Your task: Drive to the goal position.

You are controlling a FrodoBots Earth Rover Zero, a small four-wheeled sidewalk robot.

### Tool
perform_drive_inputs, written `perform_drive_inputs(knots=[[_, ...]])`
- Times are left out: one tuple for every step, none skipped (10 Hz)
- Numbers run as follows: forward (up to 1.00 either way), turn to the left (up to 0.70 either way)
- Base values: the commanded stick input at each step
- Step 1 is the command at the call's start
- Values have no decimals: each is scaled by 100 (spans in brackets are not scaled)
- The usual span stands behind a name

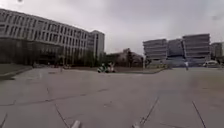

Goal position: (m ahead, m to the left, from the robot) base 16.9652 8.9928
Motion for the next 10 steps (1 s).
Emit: perform_drive_inputs(knots=[[70, 35], [70, 0], [70, 0], [70, 0], [70, 0], [70, 0], [70, 0], [70, 0], [70, 0], [70, 0]])
